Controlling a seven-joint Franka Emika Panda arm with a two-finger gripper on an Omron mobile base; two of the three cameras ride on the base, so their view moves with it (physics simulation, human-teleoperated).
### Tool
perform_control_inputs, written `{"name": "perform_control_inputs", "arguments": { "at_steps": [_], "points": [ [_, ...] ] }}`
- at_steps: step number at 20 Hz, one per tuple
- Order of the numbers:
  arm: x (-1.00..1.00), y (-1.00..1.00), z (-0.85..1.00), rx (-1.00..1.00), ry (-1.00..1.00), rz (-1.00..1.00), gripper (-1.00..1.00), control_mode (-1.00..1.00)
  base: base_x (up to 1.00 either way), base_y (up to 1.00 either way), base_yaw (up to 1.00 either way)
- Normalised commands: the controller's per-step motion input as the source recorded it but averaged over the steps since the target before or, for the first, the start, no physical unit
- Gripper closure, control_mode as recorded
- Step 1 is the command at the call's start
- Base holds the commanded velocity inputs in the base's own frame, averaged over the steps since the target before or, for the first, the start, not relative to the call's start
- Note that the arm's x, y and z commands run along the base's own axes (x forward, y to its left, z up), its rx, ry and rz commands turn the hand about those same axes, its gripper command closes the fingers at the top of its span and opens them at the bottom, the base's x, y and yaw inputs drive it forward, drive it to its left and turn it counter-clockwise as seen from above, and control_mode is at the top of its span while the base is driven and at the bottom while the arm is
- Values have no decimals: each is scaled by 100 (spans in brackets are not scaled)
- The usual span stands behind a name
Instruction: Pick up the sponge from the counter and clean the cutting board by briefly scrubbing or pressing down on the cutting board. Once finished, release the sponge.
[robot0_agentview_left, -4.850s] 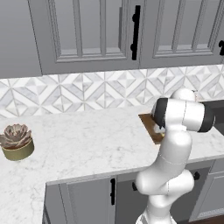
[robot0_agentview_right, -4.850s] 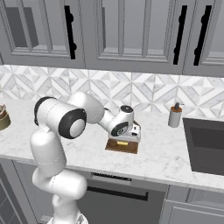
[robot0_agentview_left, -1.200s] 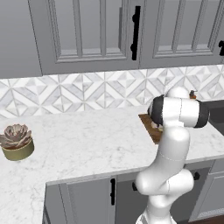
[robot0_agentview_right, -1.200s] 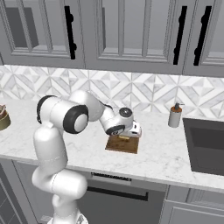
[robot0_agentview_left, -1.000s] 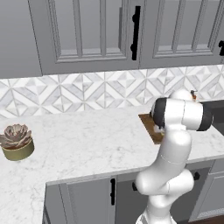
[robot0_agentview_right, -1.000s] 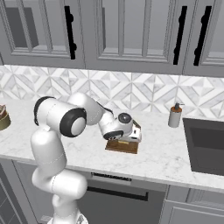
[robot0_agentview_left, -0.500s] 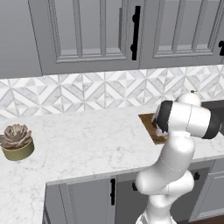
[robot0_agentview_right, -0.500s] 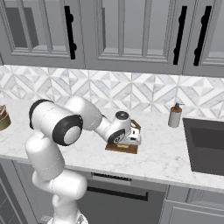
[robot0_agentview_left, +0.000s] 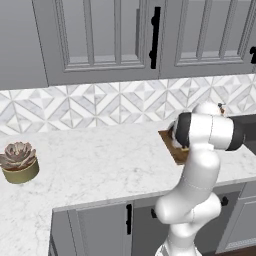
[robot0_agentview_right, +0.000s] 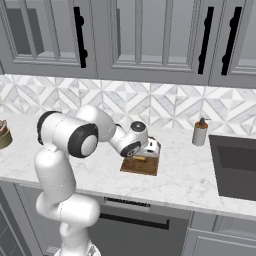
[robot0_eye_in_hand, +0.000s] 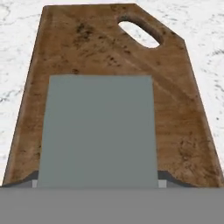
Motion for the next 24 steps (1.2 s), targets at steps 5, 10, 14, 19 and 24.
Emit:
{"name": "perform_control_inputs", "arguments": {
  "at_steps": [5,10,14,19,24],
  "points": [
    [48,12,-9,5,-22,0,100,-100,0,0,0],
    [28,15,-2,5,-19,0,100,-100,0,0,0],
    [6,5,0,2,-6,0,100,-100,0,0,0],
    [-52,-3,-2,0,6,0,100,-100,0,0,0],
    [-81,-23,0,0,16,0,100,-100,0,0,0]
  ]
}}
